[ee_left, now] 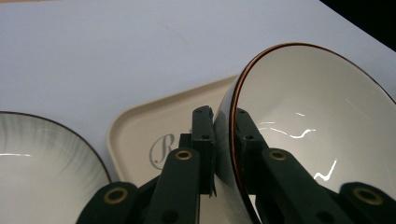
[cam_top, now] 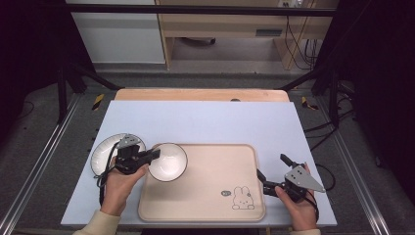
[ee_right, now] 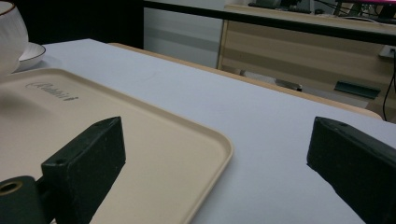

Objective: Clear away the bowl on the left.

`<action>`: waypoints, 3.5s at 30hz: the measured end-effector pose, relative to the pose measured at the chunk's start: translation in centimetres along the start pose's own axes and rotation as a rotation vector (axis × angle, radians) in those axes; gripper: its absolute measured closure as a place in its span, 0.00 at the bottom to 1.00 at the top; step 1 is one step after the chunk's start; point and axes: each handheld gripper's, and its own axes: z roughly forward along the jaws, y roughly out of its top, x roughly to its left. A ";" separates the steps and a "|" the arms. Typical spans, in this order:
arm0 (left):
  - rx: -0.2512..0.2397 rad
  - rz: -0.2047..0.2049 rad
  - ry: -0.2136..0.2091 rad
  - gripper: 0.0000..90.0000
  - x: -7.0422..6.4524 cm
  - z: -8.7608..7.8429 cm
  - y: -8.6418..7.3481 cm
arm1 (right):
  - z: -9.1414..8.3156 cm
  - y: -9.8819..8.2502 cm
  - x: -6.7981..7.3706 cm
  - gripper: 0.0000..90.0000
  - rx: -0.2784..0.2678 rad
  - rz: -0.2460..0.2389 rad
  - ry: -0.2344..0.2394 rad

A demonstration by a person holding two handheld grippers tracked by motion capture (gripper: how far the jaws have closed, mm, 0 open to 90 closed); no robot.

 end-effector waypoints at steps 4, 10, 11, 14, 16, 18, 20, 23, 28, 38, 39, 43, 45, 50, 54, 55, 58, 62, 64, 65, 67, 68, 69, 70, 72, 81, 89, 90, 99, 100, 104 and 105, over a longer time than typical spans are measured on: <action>0.006 0.008 -0.025 0.91 -1.1 0.7 0.0 | 0.0 0.0 0.0 0.05 -0.001 0.000 -0.002; 0.022 0.014 -0.056 0.91 -1.8 1.5 0.0 | 0.0 0.0 -0.1 0.05 -0.001 0.005 -0.005; 0.024 0.014 -0.060 0.91 -1.8 1.6 0.0 | 0.0 0.0 -0.1 0.05 -0.002 0.004 -0.005; 0.030 0.018 -0.066 0.91 -2.0 1.9 0.1 | 0.0 0.0 -0.1 0.05 -0.002 0.005 -0.005; 0.032 0.017 -0.073 0.91 -2.2 2.2 0.1 | 0.0 0.0 -0.1 0.05 0.000 0.007 -0.004; 0.034 0.016 -0.077 0.91 -2.3 2.3 0.1 | 0.0 0.0 -0.1 0.05 0.002 0.010 -0.003; 0.036 0.016 -0.079 0.91 -2.3 2.4 0.1 | 0.0 0.0 -0.1 0.05 0.002 0.010 -0.003; 0.046 0.007 -0.103 0.91 -2.6 2.9 0.0 | 0.0 0.0 -0.1 0.05 0.002 0.009 -0.003; 0.066 0.022 -0.101 0.91 -3.0 3.4 -0.1 | 0.0 0.0 -0.1 0.05 0.004 0.011 -0.002; 0.100 0.033 -0.120 0.91 -4.2 4.7 -0.7 | 0.0 -0.1 -0.2 0.05 0.007 0.008 -0.002; 0.108 0.037 -0.122 0.91 -4.5 5.0 -0.8 | 0.0 0.0 -0.1 0.05 0.005 0.010 0.001; 0.112 0.020 -0.133 0.90 -4.8 5.4 -0.9 | -0.1 0.0 -0.1 0.05 0.003 0.012 0.002; 0.114 0.024 -0.138 0.91 -4.9 5.4 -0.9 | -0.1 0.0 -0.2 0.05 0.002 0.010 0.002; 0.130 0.036 -0.133 0.90 -5.2 5.9 -1.0 | -0.1 -0.1 -0.2 0.05 0.006 0.012 0.002; 0.141 0.028 -0.139 0.90 -5.1 6.1 -1.2 | 0.0 0.0 -0.1 0.05 0.009 0.009 0.004; 0.143 0.027 -0.139 0.90 -5.1 6.1 -1.2 | 0.0 0.0 -0.1 0.05 0.009 0.009 0.004; 0.148 0.024 -0.135 0.90 -5.0 6.2 -1.2 | -0.1 0.0 -0.1 0.05 0.010 0.007 0.002; 0.155 0.016 -0.140 0.90 -4.9 6.3 -1.3 | -0.1 0.0 -0.1 0.05 0.008 0.008 0.003; 0.159 0.013 -0.142 0.90 -4.8 6.3 -1.3 | -0.1 -0.1 -0.2 0.05 0.009 0.008 0.004; 0.159 0.007 -0.143 0.90 -4.7 6.3 -1.3 | -0.1 -0.1 -0.2 0.05 0.009 0.008 0.004; 0.160 0.004 -0.143 0.90 -4.7 6.3 -1.3 | 0.0 -0.1 -0.1 0.05 0.009 0.007 0.004; 0.161 0.002 -0.142 0.90 -4.7 6.3 -1.4 | 0.0 0.0 -0.1 0.05 0.009 0.007 0.005; 0.164 0.001 -0.142 0.90 -4.6 6.3 -1.4 | 0.0 0.0 -0.1 0.05 0.010 0.007 0.006; 0.164 0.001 -0.142 0.90 -4.6 6.3 -1.4 | 0.0 0.0 -0.1 0.05 0.010 0.007 0.006; 0.166 -0.002 -0.143 0.90 -4.6 6.4 -1.4 | 0.0 -0.1 -0.1 0.05 0.011 0.005 0.006; 0.171 -0.011 -0.140 0.90 -4.5 6.6 -1.4 | 0.0 -0.1 -0.1 0.05 0.014 0.007 0.005; 0.175 -0.015 -0.141 0.90 -4.4 6.6 -1.4 | 0.1 -0.1 0.0 0.05 0.018 0.004 0.007; 0.175 -0.015 -0.141 0.90 -4.4 6.6 -1.4 | 0.1 -0.1 0.0 0.05 0.018 0.004 0.007; 0.184 -0.012 -0.143 0.89 -4.3 6.7 -1.4 | 0.1 -0.1 0.0 0.05 0.018 0.004 0.008; 0.184 -0.013 -0.142 0.89 -4.3 6.7 -1.4 | 0.1 -0.1 0.0 0.05 0.019 0.005 0.008; 0.183 -0.011 -0.142 0.89 -4.3 6.7 -1.4 | 0.1 -0.1 0.0 0.05 0.019 0.006 0.009; 0.179 -0.009 -0.141 0.88 -4.3 6.7 -1.5 | 0.1 -0.1 0.0 0.06 0.021 0.007 0.009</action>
